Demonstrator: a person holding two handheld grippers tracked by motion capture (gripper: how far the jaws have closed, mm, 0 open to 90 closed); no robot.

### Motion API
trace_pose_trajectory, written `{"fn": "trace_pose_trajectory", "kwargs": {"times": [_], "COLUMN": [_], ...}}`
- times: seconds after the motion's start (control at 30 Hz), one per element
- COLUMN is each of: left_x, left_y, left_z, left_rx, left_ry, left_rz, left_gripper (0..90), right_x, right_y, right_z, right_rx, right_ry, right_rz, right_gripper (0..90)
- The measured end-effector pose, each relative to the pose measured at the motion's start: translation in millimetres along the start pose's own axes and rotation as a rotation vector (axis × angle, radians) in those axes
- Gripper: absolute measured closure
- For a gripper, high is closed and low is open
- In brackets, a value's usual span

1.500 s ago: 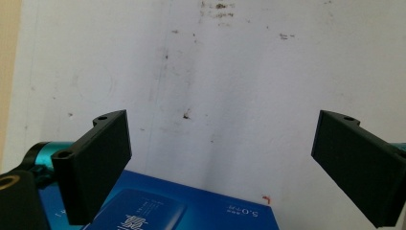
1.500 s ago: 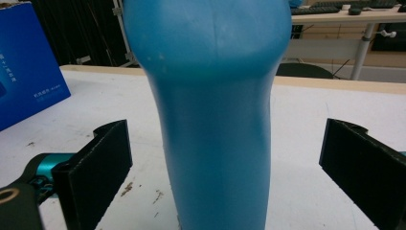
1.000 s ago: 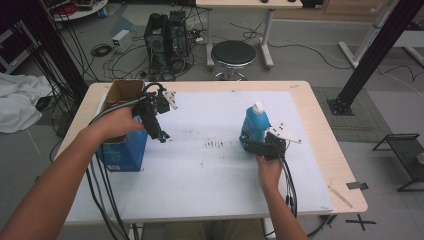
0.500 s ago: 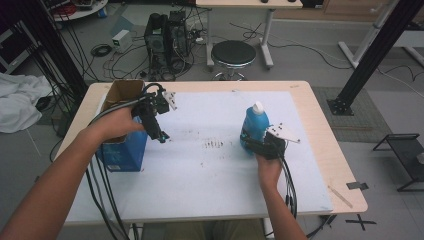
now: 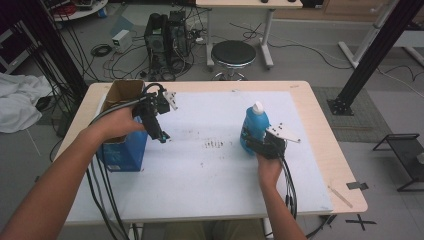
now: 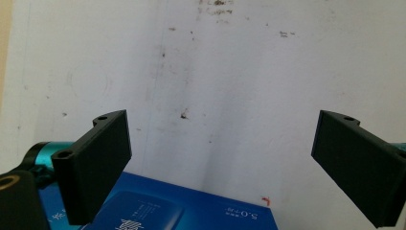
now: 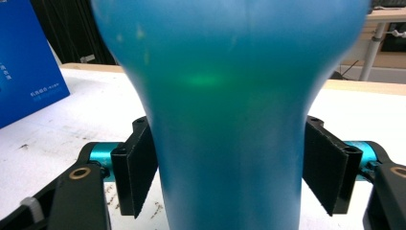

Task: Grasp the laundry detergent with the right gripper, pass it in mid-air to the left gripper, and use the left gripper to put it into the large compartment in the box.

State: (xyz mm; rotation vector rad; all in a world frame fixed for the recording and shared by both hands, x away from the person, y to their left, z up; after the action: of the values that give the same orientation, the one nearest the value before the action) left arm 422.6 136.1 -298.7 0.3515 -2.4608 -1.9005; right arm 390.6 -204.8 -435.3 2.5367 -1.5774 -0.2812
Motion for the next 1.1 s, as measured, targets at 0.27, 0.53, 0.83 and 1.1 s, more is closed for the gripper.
{"fn": "trace_pose_trajectory", "kwargs": {"times": [0.27, 0.53, 0.83, 1.1], "left_x": [0.2, 0.1, 1.7, 6.4], "left_y": [-0.6, -0.9, -1.2, 1.2], "left_z": [-0.5, -0.8, -2.4, -9.7], "left_rx": [0.001, -0.005, 0.003, 0.003], "left_ry": [0.003, -0.002, 0.003, -0.009], "left_rz": [-0.003, 0.004, -0.003, -0.004], "left_gripper": [6.4, 6.4, 6.4, 6.4], "right_x": [-0.1, -2.1, -1.8, -3.1], "right_y": [-0.7, -0.2, 4.8, 18.8], "right_z": [0.3, 0.0, -3.0, -20.0], "right_rx": [0.004, 0.008, -0.010, -0.021], "right_ry": [0.004, 0.017, 0.030, 0.080], "right_rz": [0.006, -0.009, -0.030, -0.106], "right_gripper": [32.7, 41.7, 43.5, 43.9]}}
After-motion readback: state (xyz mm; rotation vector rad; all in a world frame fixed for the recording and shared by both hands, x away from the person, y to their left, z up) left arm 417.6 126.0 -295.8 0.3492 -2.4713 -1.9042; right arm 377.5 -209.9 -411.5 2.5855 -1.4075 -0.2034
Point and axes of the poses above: each handheld gripper's, and its own axes: y roughly backward along the jaws, z roughly out of its underside, x roughly to its right, the point moved 2 cm from there along -y, roughly forward along the jaws, and after that the axes turned 1 degree about x, right-handed, at the moved point
